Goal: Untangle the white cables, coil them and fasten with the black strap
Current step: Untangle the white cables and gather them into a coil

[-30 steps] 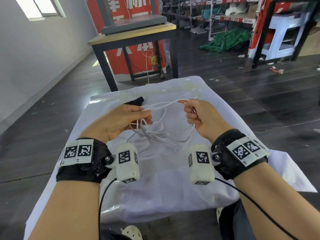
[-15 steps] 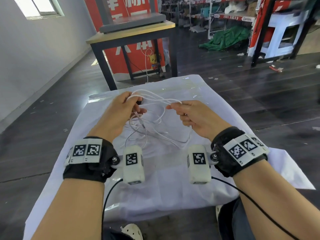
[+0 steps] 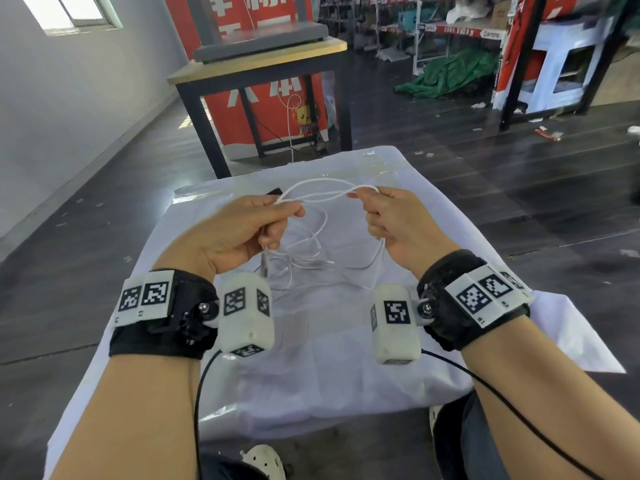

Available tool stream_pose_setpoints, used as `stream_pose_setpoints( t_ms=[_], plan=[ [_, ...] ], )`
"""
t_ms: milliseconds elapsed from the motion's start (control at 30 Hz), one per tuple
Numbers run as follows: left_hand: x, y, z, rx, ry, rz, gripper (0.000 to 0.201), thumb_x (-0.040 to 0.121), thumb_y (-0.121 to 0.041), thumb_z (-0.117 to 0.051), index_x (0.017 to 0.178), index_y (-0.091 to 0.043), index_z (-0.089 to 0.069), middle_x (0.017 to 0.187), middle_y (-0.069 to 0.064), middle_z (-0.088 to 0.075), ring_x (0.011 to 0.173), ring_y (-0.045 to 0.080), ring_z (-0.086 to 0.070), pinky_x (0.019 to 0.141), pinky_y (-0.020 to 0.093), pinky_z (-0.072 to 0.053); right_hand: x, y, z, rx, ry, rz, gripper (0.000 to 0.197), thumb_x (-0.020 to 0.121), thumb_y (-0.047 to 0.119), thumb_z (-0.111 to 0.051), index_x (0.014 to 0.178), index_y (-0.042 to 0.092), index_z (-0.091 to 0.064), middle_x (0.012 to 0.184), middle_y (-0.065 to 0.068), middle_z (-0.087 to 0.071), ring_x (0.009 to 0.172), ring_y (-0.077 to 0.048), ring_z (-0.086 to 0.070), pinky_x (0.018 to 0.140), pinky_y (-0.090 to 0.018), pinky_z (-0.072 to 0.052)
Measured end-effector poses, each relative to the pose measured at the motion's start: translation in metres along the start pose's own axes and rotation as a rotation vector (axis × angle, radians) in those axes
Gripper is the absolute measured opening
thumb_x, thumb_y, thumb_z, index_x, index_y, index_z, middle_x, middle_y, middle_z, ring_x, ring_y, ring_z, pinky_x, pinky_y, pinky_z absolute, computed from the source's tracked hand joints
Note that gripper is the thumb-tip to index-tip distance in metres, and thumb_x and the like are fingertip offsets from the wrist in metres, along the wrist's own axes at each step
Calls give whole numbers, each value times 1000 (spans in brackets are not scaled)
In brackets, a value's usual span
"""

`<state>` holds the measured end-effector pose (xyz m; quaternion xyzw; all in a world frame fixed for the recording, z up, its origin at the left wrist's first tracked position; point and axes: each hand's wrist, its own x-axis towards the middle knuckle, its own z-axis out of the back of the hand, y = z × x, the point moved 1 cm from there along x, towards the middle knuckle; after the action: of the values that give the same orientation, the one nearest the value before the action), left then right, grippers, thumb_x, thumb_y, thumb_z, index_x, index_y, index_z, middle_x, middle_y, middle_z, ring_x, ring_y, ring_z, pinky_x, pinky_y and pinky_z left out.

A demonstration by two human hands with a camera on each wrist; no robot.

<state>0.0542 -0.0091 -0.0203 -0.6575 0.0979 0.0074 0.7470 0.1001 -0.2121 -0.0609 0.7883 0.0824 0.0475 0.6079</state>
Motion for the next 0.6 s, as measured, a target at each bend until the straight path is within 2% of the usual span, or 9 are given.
stream_pose_setpoints(
  t_ms=[100, 167, 233, 300, 333, 400, 467, 533, 600],
  plan=[
    [3, 1, 8, -304, -69, -47, 20, 94, -20, -52, 84, -9, -65, 51, -5, -43, 47, 7, -42, 57, 19, -47, 1, 1, 1, 10, 60, -26, 14, 93, 10, -59, 101, 4, -68, 56, 8, -37, 44, -5, -26, 39, -15, -24],
    [6, 2, 10, -465, -78, -41, 22, 97, -22, -50, 84, -11, -63, 53, -6, -44, 48, 6, -45, 66, 23, -53, 1, -1, -1, 21, 80, -55, 13, 90, 6, -61, 99, 3, -69, 62, 4, -45, 49, -6, -36, 42, -14, -34],
    [8, 2, 9, -573, -96, -14, 23, 99, -24, -47, 84, -11, -59, 53, -7, -42, 46, 5, -43, 72, 26, -55, 0, -1, -4, 87, 81, -81, 10, 90, 3, -60, 93, 4, -70, 68, -2, -50, 52, -8, -46, 52, -15, -48],
    [9, 3, 6, -609, -143, 0, 23, 99, -22, -47, 85, -8, -59, 52, -6, -39, 41, 4, -36, 63, 21, -55, 0, 0, -4, 175, 68, -93, 12, 92, 0, -56, 95, 1, -67, 68, -5, -50, 49, -8, -52, 62, -24, -58],
    [9, 3, 5, -595, -171, 1, 23, 99, -21, -48, 85, -7, -59, 52, -6, -38, 40, 4, -33, 55, 17, -51, -1, 1, -4, 203, 57, -94, 11, 92, -1, -55, 97, 1, -65, 66, -4, -49, 48, -8, -52, 62, -27, -59],
    [8, 4, 4, -499, -207, -12, 21, 98, -20, -51, 85, -6, -61, 52, -6, -36, 40, 4, -28, 43, 14, -36, -1, 2, -4, 220, 27, -85, 9, 93, 0, -55, 99, 4, -60, 63, -2, -44, 44, -7, -44, 50, -22, -51],
    [7, 3, 4, -338, -215, -39, 15, 96, -15, -54, 88, -5, -63, 52, -6, -34, 41, 4, -27, 40, 14, -29, 0, 3, -3, 184, -10, -52, 11, 93, 0, -54, 100, 8, -55, 59, 3, -39, 42, -6, -31, 39, -18, -35],
    [7, 2, 2, -133, -222, -54, 9, 93, -9, -57, 96, -4, -63, 55, -5, -31, 42, 5, -26, 39, 15, -29, 1, 4, -2, 145, -39, -12, 13, 92, -1, -53, 98, 10, -53, 55, 6, -38, 42, -7, -25, 36, -18, -25],
    [8, 4, -1, 41, -238, -45, 13, 93, -7, -57, 104, -5, -65, 55, -5, -30, 41, 5, -27, 40, 15, -33, 1, 5, 0, 156, -53, 11, 14, 91, -2, -52, 96, 11, -55, 52, 8, -37, 40, -6, -24, 34, -17, -21]
  ],
)
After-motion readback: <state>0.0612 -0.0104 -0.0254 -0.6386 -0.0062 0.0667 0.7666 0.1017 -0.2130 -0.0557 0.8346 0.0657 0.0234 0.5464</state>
